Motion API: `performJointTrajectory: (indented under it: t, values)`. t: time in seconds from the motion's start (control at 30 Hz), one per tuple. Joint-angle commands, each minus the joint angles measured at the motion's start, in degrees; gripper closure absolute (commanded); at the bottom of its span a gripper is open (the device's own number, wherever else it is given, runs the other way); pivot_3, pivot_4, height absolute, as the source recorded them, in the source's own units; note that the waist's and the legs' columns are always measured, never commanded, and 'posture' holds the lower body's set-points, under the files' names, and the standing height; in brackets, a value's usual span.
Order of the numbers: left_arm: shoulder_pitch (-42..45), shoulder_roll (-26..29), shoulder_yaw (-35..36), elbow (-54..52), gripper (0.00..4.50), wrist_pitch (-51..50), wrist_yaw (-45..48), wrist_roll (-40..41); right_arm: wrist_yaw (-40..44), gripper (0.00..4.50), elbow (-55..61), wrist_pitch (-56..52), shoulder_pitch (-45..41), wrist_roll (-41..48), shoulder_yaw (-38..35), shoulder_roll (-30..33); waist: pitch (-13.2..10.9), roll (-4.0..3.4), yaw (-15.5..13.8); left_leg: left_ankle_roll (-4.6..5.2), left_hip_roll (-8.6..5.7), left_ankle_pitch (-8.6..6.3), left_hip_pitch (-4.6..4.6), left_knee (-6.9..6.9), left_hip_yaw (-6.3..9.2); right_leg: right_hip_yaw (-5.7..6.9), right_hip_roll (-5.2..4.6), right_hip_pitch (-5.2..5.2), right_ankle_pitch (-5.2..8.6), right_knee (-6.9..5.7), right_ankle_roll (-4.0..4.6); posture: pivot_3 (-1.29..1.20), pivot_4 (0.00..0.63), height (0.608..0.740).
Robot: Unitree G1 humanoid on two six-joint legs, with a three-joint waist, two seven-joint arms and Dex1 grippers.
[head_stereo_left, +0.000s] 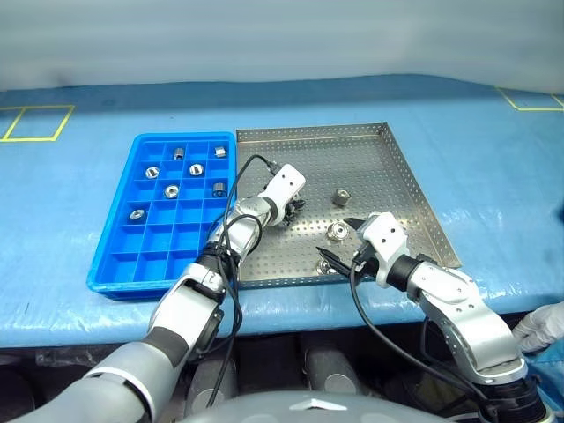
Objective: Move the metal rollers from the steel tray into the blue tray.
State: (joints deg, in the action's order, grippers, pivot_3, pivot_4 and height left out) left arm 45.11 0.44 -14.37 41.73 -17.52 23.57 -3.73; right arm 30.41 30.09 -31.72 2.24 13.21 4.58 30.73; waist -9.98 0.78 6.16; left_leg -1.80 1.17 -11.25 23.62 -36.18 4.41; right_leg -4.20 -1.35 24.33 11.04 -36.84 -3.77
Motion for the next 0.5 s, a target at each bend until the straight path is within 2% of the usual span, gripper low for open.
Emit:
performJointTrajectory:
  t: [0.03, 0.1, 0.27, 0.5]
  values:
    - [-1.04, 0.41, 2.41, -8.13, 2.78, -1.53, -0.04, 1.62, 0.69, 0.00, -0.21, 1.17, -1.69, 0.14, 0.57, -0.58, 0.00, 0.00, 0.06, 0.00, 0.00, 0.00, 0.00, 0.01, 0.00, -0.01, 0.00, 0.01, 0.00, 0.00, 0.00, -0.08, 0.150, 0.740]
    - [-2.38, 0.77, 3.99, -13.45, 2.78, -3.79, 0.33, 3.04, 1.21, 0.00, -1.12, 1.36, -2.40, 0.45, 0.92, -0.94, 0.00, 0.00, -0.11, 0.00, 0.00, 0.00, 0.00, 0.03, 0.01, 0.00, 0.00, 0.02, 0.00, -0.01, 0.00, -0.07, 0.150, 0.740]
    - [-9.25, 3.64, 10.70, -38.02, 2.78, -16.58, 0.26, 10.08, 2.65, 0.00, -3.41, 2.20, -4.73, 0.79, 2.25, -2.03, 0.00, 0.00, -0.33, 0.00, 0.02, 0.00, -0.01, 0.06, 0.00, -0.02, 0.02, 0.05, -0.01, -0.03, -0.02, -0.02, 0.150, 0.740]
    - [-24.00, 13.89, 17.93, -69.61, 2.78, -37.79, -5.51, 9.59, 5.31, 0.00, -6.80, 3.19, -8.20, 1.28, 3.99, -3.27, 0.01, -0.03, -1.48, 0.00, 0.12, 0.01, -0.12, 0.17, 0.07, 0.03, 0.13, 0.03, 0.03, -0.11, 0.05, 0.09, 0.150, 0.740]
